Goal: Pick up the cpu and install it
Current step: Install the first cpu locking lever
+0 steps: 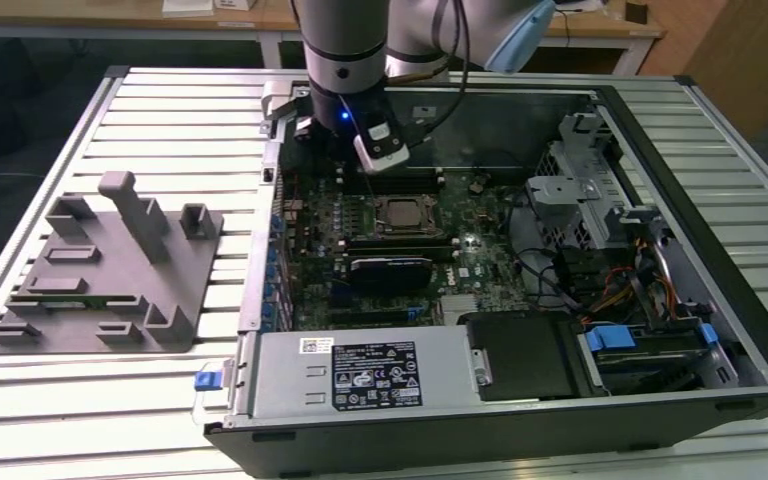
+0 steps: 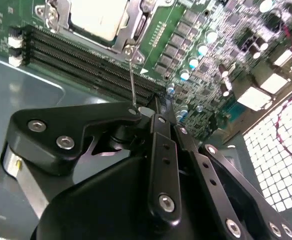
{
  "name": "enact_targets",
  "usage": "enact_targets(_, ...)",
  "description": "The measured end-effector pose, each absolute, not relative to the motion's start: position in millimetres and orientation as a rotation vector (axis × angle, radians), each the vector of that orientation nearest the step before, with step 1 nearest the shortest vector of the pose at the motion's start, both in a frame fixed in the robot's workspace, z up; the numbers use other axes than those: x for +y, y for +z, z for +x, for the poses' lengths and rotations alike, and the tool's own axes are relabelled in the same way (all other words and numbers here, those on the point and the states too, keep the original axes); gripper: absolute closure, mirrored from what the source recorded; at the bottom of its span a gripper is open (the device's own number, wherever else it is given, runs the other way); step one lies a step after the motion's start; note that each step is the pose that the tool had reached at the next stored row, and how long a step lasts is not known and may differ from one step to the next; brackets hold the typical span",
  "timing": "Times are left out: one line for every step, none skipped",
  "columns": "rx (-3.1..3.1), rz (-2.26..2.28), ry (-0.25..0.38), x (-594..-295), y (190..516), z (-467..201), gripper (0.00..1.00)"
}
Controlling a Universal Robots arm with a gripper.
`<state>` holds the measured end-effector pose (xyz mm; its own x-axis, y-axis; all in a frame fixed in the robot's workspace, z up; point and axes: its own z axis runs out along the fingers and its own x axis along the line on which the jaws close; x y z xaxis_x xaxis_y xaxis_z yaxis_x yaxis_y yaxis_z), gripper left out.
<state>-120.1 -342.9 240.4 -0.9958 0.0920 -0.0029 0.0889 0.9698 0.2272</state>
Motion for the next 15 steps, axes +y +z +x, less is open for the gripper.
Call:
enact_targets(3.104, 0.143, 0.363, -342.9, 240.5, -120.1, 0.89)
enact_targets(3.103, 0.143, 0.369, -342.9, 240.5, -120.1, 0.89)
enact_targets(3.103, 0.143, 0.377, -342.9, 240.5, -120.1, 0.89)
enact_targets(3.102, 0.143, 0.385, -342.9, 240.6, -120.1, 0.89)
enact_targets(3.101, 0.143, 0.393, -342.9, 240.6, -120.1, 0.89)
enact_targets(3.1, 0.143, 0.4, -342.9, 240.6, -120.0, 0.89)
enact_targets(3.1, 0.143, 0.407, -342.9, 240.7, -120.0, 0.89)
enact_targets(3.099, 0.143, 0.413, -342.9, 240.8, -120.0, 0.89)
enact_targets(3.099, 0.143, 0.416, -342.9, 240.8, -119.9, 0.89)
enact_targets(3.099, 0.143, 0.416, -342.8, 240.8, -119.9, 0.89)
enact_targets(3.099, 0.143, 0.416, -342.8, 240.8, -119.9, 0.89)
enact_targets(3.099, 0.143, 0.416, -342.9, 240.8, -119.9, 0.89)
enact_targets(3.099, 0.143, 0.416, -342.9, 240.8, -119.9, 0.89)
enact_targets(3.099, 0.143, 0.416, -342.9, 240.8, -119.9, 0.89)
enact_targets(3.099, 0.143, 0.416, -342.9, 240.8, -119.6, 0.89)
